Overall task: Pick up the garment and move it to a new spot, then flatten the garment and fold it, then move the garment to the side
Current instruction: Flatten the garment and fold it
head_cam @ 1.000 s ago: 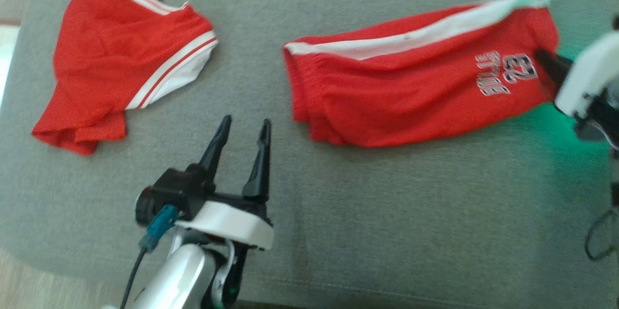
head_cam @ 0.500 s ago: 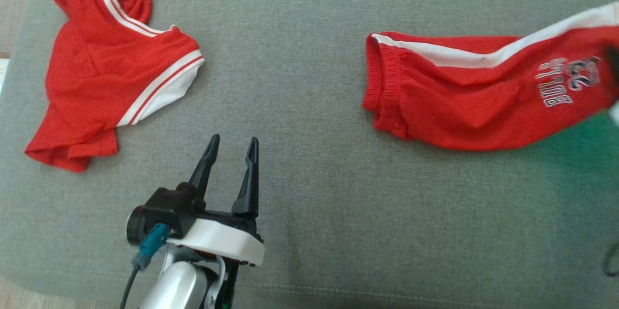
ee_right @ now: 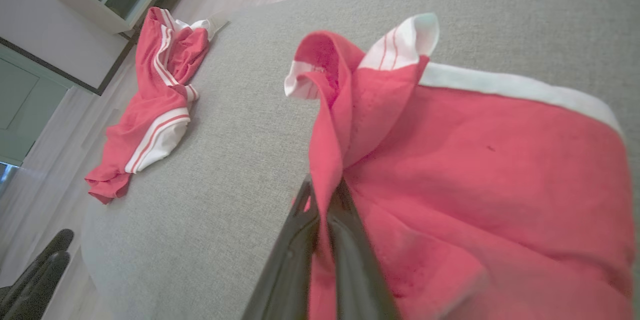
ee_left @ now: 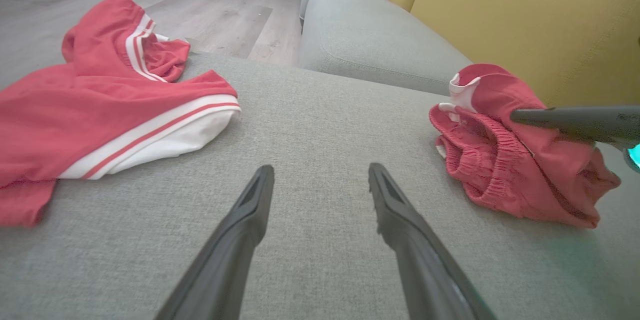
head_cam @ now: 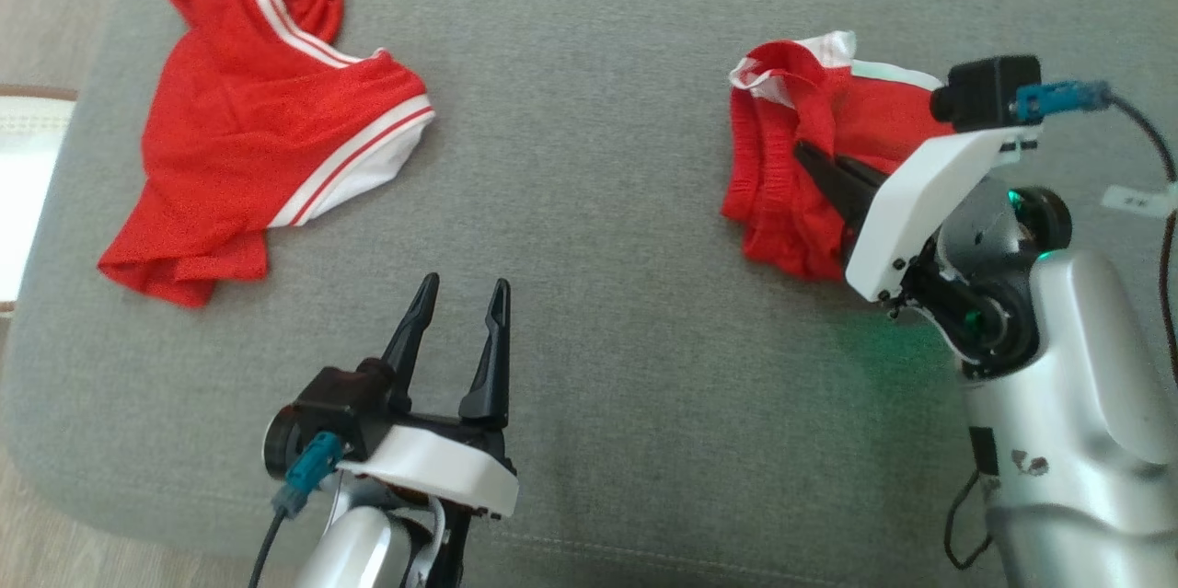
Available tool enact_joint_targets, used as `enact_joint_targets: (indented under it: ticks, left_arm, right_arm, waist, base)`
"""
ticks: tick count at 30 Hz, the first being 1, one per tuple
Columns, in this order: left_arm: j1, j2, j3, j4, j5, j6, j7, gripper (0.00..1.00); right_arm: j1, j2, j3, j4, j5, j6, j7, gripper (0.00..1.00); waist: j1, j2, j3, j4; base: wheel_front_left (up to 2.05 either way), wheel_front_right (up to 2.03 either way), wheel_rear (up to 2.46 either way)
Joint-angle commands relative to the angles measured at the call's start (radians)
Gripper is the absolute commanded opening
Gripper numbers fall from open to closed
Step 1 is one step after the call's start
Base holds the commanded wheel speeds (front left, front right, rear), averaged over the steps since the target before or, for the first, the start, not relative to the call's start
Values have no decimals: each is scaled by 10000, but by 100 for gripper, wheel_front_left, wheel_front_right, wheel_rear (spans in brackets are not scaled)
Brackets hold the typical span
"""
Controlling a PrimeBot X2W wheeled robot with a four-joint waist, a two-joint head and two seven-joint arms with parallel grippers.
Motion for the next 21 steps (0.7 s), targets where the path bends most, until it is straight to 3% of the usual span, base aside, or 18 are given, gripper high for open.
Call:
enact_joint_targets:
  ticks: [1,9,10,11,12,14,18,21]
  left_arm:
    - [-122,-27,372,-254,139,-67,-120,100]
    - [118,-133,644,-136,235,-163,-120,100]
    - [159,-142,677,-120,256,-170,-120,100]
    - [194,-150,712,-99,276,-179,-120,100]
    - [220,-157,743,-80,298,-191,-120,100]
    - [260,-168,808,-56,337,-212,-120,100]
    - [386,-184,928,30,397,-250,-120,100]
    - [521,-193,1025,84,413,-245,-120,100]
  right_arm:
    - [-165,168,168,-143,-71,67,-267,0]
    - [-262,187,660,749,634,67,-1329,0]
    - [-265,188,731,838,743,67,-1492,7]
    - [-264,188,826,909,851,67,-1648,49]
    - [-251,188,927,950,1003,67,-1802,100]
    - [-195,189,1057,1012,1367,67,-2097,100]
    - [102,189,1743,867,3202,67,-2346,100]
    - [424,190,2202,695,3658,67,-2470,100]
  waist:
    - [0,0,-26,123]
    - [0,0,-203,175]
    - [0,0,-256,142]
    - [0,0,-320,99]
    - [0,0,-389,50]
    - [0,0,-526,-68]
    - [0,0,-915,-329]
    - [0,0,-1249,-519]
  base:
    - [0,0,0]
    - [0,0,0]
    - [0,0,0]
    - [0,0,0]
    - [0,0,0]
    - [0,0,0]
    - [0,0,0]
    - [0,0,0]
